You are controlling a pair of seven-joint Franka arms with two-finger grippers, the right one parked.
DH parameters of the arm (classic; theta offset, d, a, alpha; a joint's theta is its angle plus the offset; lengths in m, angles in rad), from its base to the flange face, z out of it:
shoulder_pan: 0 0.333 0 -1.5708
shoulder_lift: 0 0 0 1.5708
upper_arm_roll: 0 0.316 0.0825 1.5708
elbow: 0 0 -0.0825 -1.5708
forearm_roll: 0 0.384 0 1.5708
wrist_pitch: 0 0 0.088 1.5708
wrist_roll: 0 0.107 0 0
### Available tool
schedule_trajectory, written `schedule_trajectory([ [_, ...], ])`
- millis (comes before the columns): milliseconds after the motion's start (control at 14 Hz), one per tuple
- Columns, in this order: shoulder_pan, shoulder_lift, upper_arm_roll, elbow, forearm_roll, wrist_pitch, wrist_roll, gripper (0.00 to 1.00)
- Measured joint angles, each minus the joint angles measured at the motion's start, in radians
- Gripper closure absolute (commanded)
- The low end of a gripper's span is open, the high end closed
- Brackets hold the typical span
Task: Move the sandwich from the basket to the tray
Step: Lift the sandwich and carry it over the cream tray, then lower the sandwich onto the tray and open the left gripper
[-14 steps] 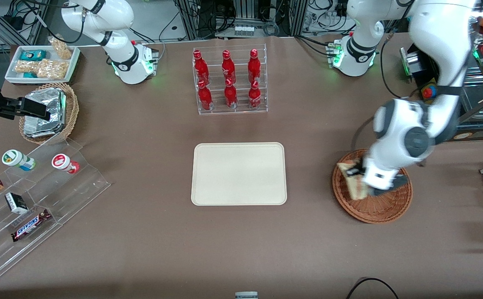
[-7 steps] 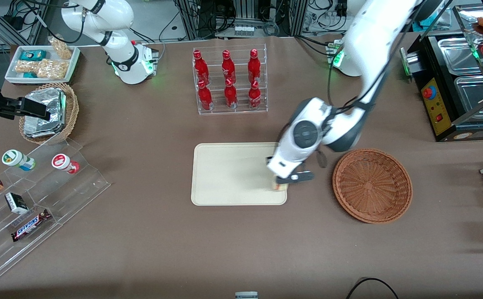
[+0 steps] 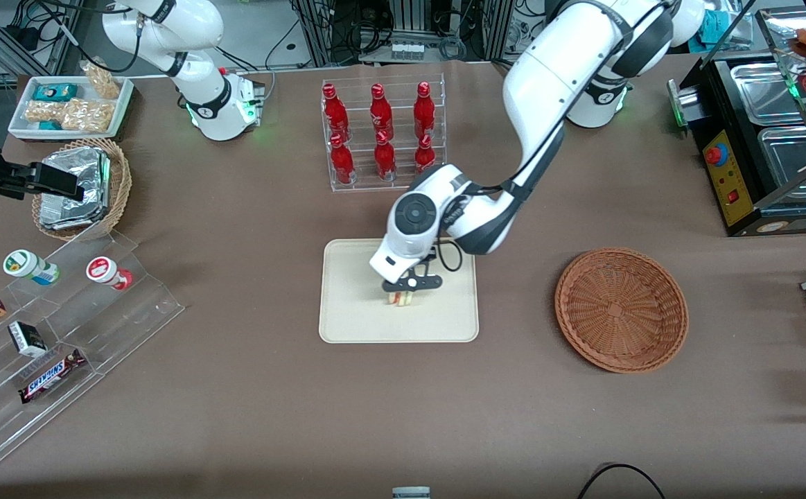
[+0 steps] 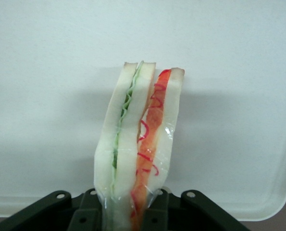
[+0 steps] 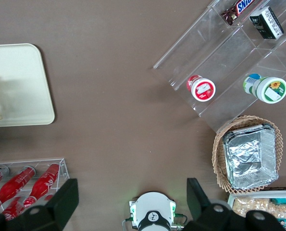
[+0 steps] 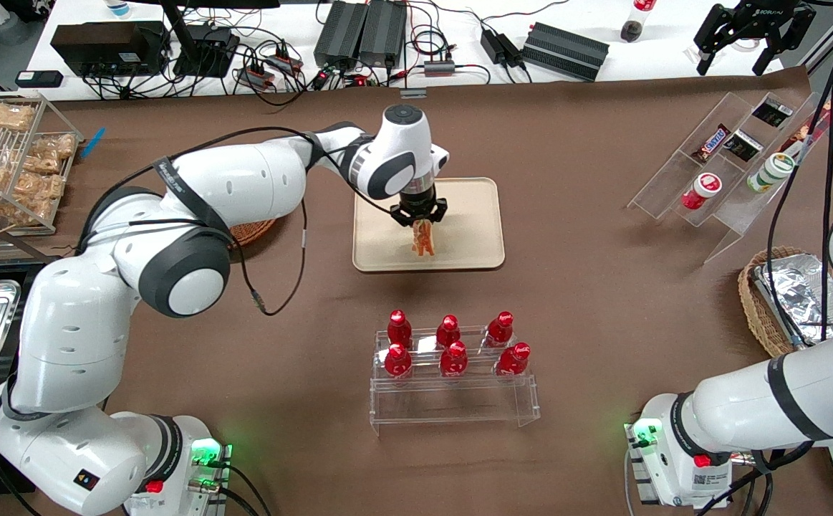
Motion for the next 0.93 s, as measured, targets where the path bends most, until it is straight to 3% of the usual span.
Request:
schedule_trajectory([
  [71,-0.007,0.009,0.000,0.010,0.009,0.000,-0.012,0.57],
  [214,-0.010,0.019,0.002,0.019,0.012,0.000,-0.017,0.41],
  [357,-0.009,0.020,0.008,0.035,0.012,-0.010,-0.021,0.00],
  [929,0.009,-0.014,0.081,0.118,0.011,-0.088,-0.079,0.00],
])
